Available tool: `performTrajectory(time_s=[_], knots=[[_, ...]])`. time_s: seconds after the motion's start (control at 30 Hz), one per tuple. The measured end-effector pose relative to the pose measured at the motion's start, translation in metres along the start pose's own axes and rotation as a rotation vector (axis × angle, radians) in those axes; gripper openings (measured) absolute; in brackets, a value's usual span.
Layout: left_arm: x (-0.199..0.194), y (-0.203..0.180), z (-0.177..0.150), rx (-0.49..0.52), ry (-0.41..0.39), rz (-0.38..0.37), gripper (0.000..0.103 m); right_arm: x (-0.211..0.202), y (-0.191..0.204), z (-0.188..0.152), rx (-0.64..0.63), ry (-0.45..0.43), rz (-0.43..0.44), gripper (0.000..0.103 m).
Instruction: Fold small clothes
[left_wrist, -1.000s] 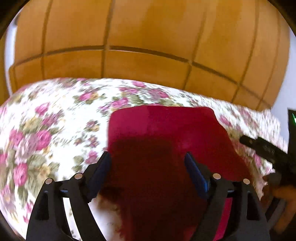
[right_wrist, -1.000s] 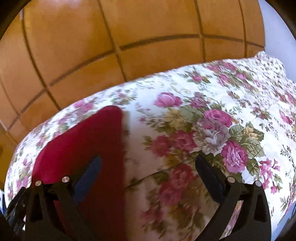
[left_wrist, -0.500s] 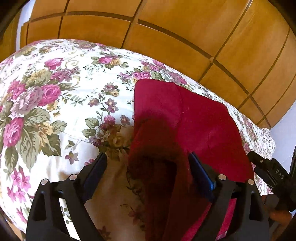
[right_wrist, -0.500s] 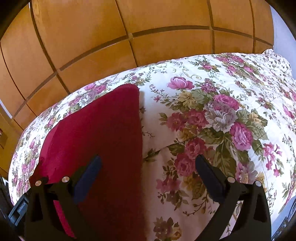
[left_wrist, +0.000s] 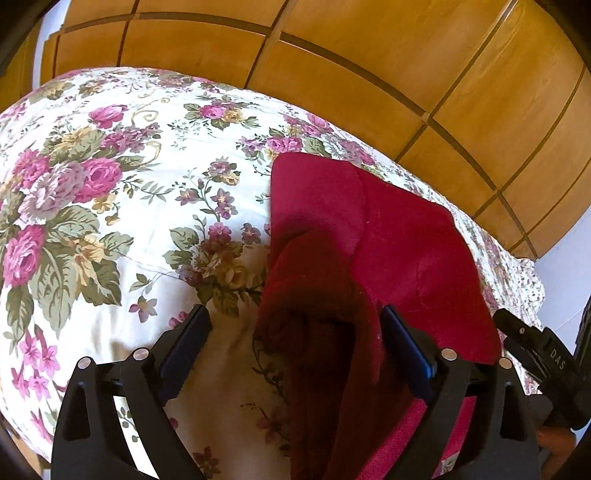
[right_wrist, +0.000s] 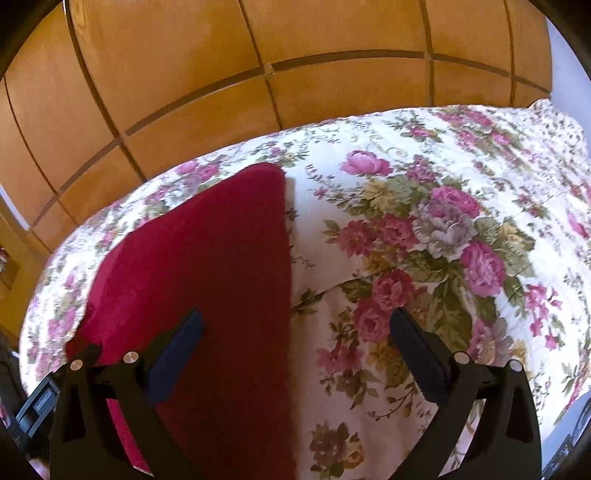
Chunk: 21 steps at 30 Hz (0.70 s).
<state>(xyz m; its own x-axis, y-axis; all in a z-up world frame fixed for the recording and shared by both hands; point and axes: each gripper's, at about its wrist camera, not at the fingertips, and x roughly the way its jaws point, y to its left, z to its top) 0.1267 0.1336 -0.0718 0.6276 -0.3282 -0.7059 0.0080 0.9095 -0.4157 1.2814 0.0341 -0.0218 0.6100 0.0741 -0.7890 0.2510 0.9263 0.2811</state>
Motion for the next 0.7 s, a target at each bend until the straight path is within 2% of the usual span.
performTrajectory(time_s=[0.13,0.43,0.7], knots=[[0.003,0.005,0.001,0.017,0.004,-0.039,0.092,0.004,-0.004,-0.007,0.034,0.048,0.145,0.100],[0.019,0.006,0.015,0.031,0.069,-0.084,0.095,0.006,-0.004,-0.010,0.028,0.086,0.178,0.100],[0.029,0.012,0.021,0.032,0.141,-0.158,0.096,0.022,-0.015,-0.006,0.124,0.158,0.292,0.098]])
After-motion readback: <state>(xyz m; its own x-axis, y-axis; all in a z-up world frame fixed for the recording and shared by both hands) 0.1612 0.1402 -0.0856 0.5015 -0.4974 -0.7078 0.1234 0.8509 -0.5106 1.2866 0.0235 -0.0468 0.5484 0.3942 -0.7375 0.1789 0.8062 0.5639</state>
